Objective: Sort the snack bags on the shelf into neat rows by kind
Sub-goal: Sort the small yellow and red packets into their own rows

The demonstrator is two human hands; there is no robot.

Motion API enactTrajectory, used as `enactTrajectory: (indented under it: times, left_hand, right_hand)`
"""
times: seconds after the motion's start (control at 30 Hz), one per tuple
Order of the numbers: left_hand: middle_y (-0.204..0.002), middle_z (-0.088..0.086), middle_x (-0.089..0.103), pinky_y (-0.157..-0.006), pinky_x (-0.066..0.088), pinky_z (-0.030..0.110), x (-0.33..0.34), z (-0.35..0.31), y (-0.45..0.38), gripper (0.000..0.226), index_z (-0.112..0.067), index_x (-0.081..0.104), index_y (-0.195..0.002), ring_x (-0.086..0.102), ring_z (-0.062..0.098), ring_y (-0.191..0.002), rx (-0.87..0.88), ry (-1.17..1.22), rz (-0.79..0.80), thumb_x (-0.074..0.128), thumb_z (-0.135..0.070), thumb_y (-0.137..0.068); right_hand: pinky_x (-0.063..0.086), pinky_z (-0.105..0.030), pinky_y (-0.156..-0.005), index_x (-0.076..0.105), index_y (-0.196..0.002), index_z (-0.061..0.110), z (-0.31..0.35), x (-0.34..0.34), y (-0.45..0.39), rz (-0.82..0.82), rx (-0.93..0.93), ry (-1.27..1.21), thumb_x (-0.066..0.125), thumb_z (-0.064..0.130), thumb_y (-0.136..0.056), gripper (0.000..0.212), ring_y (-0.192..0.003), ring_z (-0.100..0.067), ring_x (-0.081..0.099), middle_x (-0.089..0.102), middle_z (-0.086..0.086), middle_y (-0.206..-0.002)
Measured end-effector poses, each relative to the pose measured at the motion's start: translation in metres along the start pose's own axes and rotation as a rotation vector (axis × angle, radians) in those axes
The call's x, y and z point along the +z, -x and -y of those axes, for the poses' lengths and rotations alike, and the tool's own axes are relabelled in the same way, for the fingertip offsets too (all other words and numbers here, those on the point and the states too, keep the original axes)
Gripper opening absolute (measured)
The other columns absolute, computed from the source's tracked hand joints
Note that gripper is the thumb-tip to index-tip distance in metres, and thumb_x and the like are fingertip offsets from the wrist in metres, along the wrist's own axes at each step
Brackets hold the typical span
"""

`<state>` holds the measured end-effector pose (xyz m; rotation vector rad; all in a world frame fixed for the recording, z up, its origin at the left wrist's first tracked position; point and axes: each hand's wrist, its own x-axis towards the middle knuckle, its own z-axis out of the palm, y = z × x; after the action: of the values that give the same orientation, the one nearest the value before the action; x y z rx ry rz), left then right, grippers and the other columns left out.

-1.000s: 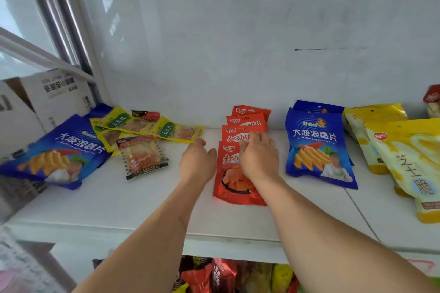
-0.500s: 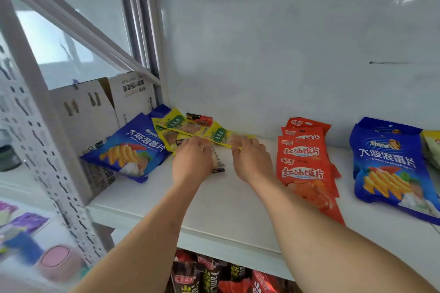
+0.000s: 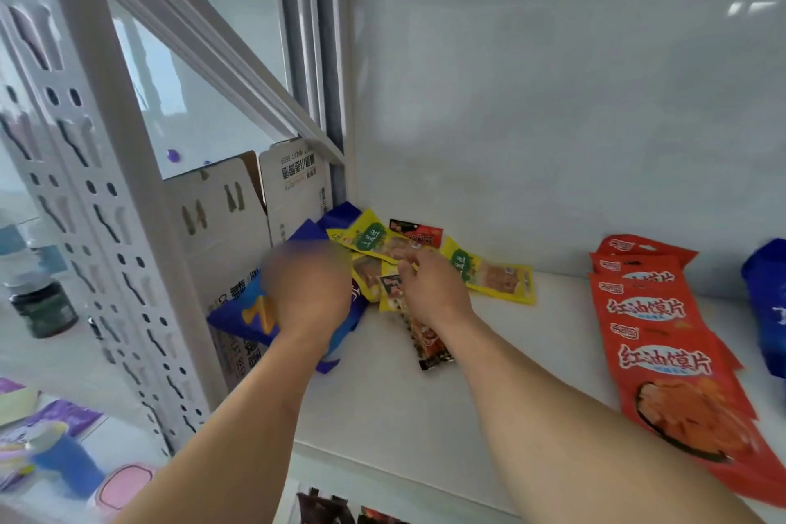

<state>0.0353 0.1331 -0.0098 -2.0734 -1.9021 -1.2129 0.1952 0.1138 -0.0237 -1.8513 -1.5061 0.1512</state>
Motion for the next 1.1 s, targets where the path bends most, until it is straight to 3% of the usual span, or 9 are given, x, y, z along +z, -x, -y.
enactTrajectory:
  times: [0.2, 0.43, 0.6, 0.73, 0.83, 0.93, 1.1]
  left_hand:
    - [-0.114, 0.016, 0.065, -0.080, 0.041, 0.034, 0.020, -0.010, -0.008, 0.027, -0.006, 0.064, -0.114, 0.059, 0.034, -0.107, 0.086, 0.069, 0.235, 0.055, -0.026, -0.098]
    - [-0.135, 0.015, 0.056, -0.098, 0.047, 0.042, 0.055, -0.043, -0.034, 0.050, -0.006, 0.049, -0.138, 0.052, 0.033, -0.121, -0.034, 0.292, 0.448, 0.051, -0.038, -0.099]
    - [-0.143, 0.018, 0.050, -0.104, 0.037, 0.046, 0.087, -0.058, -0.054, 0.060, -0.010, 0.044, -0.143, 0.041, 0.038, -0.130, -0.044, 0.182, 0.459, 0.045, -0.051, -0.098]
    - [-0.155, 0.012, 0.039, -0.115, 0.026, 0.050, 0.108, -0.061, -0.065, 0.058, -0.027, 0.043, -0.147, 0.031, 0.036, -0.142, -0.006, 0.049, 0.648, 0.034, -0.057, -0.099]
    - [-0.159, 0.007, 0.033, -0.115, 0.020, 0.054, 0.115, -0.063, -0.064, 0.051, -0.044, 0.044, -0.144, 0.020, 0.037, -0.147, -0.010, -0.018, 0.745, 0.028, -0.059, -0.099]
    - [-0.160, 0.006, 0.032, -0.114, 0.024, 0.054, 0.118, -0.065, -0.061, 0.050, -0.047, 0.040, -0.146, 0.020, 0.040, -0.146, -0.017, -0.077, 0.733, 0.026, -0.059, -0.100]
    - [-0.140, 0.015, 0.052, -0.102, 0.040, 0.045, 0.120, -0.064, -0.061, 0.053, -0.018, 0.056, -0.134, 0.041, 0.038, -0.130, -0.058, -0.090, 0.574, 0.038, -0.054, -0.099]
  right_hand:
    - [0.044, -0.041, -0.099, 0.056, -0.133, 0.014, -0.022, 0.002, -0.023, -0.074, 0.177, 0.097, 0.040, 0.039, -0.103, 0.042, -0.123, -0.034, 0.051, 0.057, -0.013, -0.133]
    - [0.031, -0.044, -0.107, 0.053, -0.133, 0.015, -0.072, -0.019, -0.049, -0.061, 0.376, 0.235, 0.034, 0.042, -0.101, 0.046, -0.132, -0.035, 0.040, 0.048, -0.013, -0.141]
    - [0.030, -0.043, -0.107, 0.051, -0.135, 0.013, -0.091, -0.025, -0.064, 0.026, 0.407, 0.321, 0.033, 0.040, -0.100, 0.047, -0.133, -0.033, 0.038, 0.043, -0.014, -0.142]
    - [0.035, -0.040, -0.100, 0.055, -0.132, 0.016, -0.099, -0.027, -0.069, 0.128, 0.463, 0.412, 0.039, 0.036, -0.094, 0.045, -0.127, -0.032, 0.042, 0.050, -0.011, -0.134]
    - [0.035, -0.040, -0.098, 0.056, -0.130, 0.018, -0.100, -0.026, -0.070, 0.166, 0.477, 0.435, 0.041, 0.038, -0.092, 0.045, -0.127, -0.030, 0.038, 0.051, -0.008, -0.134]
    - [0.034, -0.039, -0.097, 0.055, -0.130, 0.019, -0.101, -0.021, -0.067, 0.170, 0.473, 0.436, 0.043, 0.042, -0.092, 0.047, -0.128, -0.028, 0.035, 0.048, -0.006, -0.135]
    - [0.035, -0.039, -0.095, 0.055, -0.130, 0.018, -0.101, -0.016, -0.053, 0.127, 0.435, 0.463, 0.048, 0.051, -0.091, 0.052, -0.126, -0.027, 0.035, 0.042, -0.007, -0.137]
